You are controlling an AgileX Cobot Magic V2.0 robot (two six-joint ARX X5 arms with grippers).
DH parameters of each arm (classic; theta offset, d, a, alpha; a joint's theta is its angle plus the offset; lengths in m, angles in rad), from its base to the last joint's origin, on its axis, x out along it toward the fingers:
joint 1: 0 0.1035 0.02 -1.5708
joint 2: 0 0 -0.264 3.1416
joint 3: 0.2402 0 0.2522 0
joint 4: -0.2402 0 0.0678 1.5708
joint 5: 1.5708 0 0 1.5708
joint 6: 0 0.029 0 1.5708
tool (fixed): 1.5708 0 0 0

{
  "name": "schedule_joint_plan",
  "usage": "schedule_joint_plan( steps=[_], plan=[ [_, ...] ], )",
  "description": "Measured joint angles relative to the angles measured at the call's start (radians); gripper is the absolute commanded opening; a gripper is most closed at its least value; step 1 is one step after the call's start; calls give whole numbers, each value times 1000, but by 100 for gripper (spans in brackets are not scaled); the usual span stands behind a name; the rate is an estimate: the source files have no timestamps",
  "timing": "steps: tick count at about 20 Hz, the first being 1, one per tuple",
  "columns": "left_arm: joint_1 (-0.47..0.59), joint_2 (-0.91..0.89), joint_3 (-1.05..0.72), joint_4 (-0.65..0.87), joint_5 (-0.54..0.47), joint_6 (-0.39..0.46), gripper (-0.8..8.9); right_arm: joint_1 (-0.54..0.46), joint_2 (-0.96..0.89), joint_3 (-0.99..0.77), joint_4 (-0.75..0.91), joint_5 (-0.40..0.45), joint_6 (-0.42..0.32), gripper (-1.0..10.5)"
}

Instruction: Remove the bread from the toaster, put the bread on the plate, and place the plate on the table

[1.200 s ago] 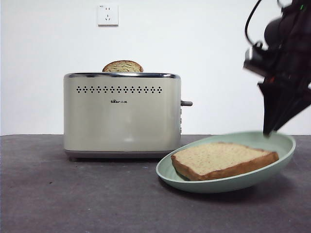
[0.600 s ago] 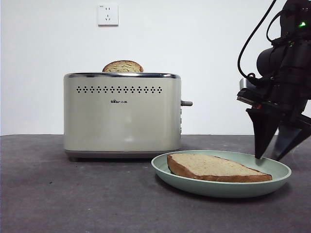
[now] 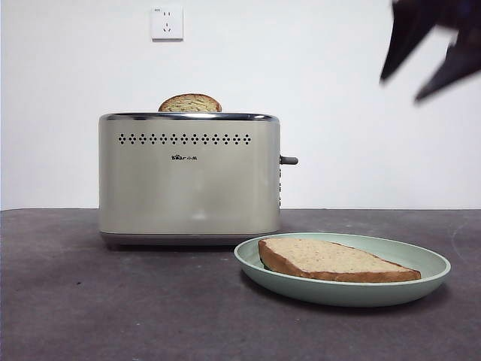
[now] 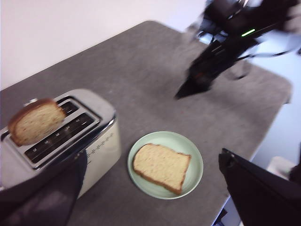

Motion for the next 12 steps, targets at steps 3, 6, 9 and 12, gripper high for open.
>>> schedule_joint_plan(
  steps=[3,6,9,12],
  plan=[
    [0,-16,-131,67,-72,-1,429,43,-156,2,-1,-16,14,284],
    [0,-81,-387,261,-159,-25,338,76,-253,2,-21,-47,25,284],
    [0,-167,-605,451,-262,-85,293,89,-279,2,-53,-48,29,278],
    [0,-237,-745,595,-346,-135,-35,91,-282,2,-74,-48,31,170]
  ],
)
